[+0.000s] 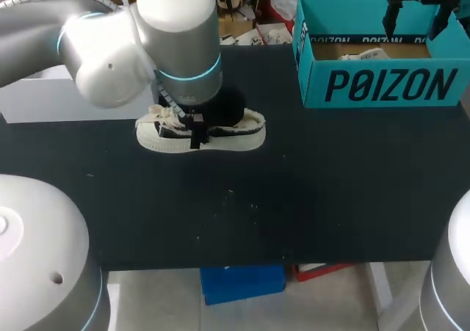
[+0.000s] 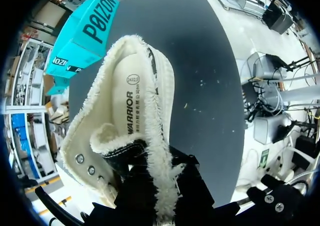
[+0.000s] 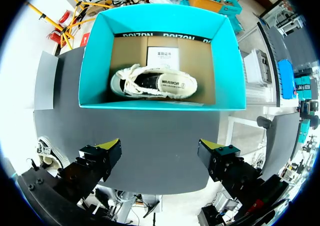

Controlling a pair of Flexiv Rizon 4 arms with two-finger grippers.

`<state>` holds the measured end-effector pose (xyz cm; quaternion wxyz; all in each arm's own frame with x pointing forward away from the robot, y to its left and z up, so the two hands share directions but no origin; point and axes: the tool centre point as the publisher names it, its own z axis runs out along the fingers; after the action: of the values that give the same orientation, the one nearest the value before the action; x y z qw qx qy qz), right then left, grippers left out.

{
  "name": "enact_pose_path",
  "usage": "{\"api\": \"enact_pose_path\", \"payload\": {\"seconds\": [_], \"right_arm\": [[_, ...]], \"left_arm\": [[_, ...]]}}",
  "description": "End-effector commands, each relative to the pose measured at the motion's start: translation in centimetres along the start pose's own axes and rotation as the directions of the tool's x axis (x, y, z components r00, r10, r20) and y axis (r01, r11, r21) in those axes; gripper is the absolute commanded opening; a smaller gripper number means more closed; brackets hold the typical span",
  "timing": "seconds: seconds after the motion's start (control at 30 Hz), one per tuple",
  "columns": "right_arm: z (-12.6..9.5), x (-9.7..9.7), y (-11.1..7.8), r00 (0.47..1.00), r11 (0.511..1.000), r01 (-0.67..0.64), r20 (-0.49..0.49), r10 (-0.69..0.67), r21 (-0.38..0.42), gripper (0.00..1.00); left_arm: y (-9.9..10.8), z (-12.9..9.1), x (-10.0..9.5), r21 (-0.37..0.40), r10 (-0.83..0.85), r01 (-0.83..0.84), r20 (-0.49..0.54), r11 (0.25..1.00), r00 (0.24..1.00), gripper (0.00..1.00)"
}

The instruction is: Take the shoe out of the shoebox, open the shoe tongue, remove and reinsert the insole, then place the shoe into the shoebox

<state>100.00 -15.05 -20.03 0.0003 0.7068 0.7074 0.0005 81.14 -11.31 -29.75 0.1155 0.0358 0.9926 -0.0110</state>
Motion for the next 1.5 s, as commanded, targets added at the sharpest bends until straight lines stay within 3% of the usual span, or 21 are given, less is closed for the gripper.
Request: {"api": "enact_pose_path", "payload": {"seconds": [0.03, 0.53, 0.87, 0.97, 1.0, 1.03, 1.2, 1.5], "right_arm": [[0.0, 0.0, 0.0, 1.000, 1.000, 0.000, 0.000, 0.000, 0.001, 1.00], [0.0, 0.0, 0.0, 1.000, 1.000, 0.000, 0.000, 0.000, 0.001, 1.00], [0.0, 0.0, 0.0, 1.000, 1.000, 0.000, 0.000, 0.000, 0.001, 1.00], [0.0, 0.0, 0.0, 1.000, 1.000, 0.000, 0.000, 0.000, 0.001, 1.00], [0.0, 0.0, 0.0, 1.000, 1.000, 0.000, 0.000, 0.000, 0.001, 1.00], [0.0, 0.0, 0.0, 1.000, 1.000, 0.000, 0.000, 0.000, 0.001, 1.00], [0.0, 0.0, 0.0, 1.000, 1.000, 0.000, 0.000, 0.000, 0.001, 1.00], [0.0, 0.0, 0.0, 1.000, 1.000, 0.000, 0.000, 0.000, 0.001, 1.00]], "left_arm": [[-2.0, 2.9, 0.1, -0.016, -0.001, 0.000, -0.012, 1.000, 1.000, 0.00], [-3.2, 8.2, 1.2, -0.038, -0.029, 0.027, -0.057, 0.999, 0.998, 0.00], [-3.4, 10.3, 1.9, -0.069, -0.038, 0.033, -0.075, 0.997, 0.996, 0.00], [-3.2, 10.4, 2.0, -0.077, -0.034, 0.028, -0.077, 0.997, 0.996, 0.38], [-3.2, 10.4, 2.1, -0.078, -0.033, 0.027, -0.079, 0.997, 0.996, 0.64], [-3.2, 10.4, 2.1, -0.078, -0.033, 0.027, -0.081, 0.997, 0.996, 1.00], [-3.1, 8.8, 2.1, -0.059, -0.058, 0.052, -0.097, 0.997, 0.994, 1.00], [-2.1, 3.6, 2.5, 0.029, -0.080, 0.083, -0.100, 0.996, 0.992, 1.00]]}}
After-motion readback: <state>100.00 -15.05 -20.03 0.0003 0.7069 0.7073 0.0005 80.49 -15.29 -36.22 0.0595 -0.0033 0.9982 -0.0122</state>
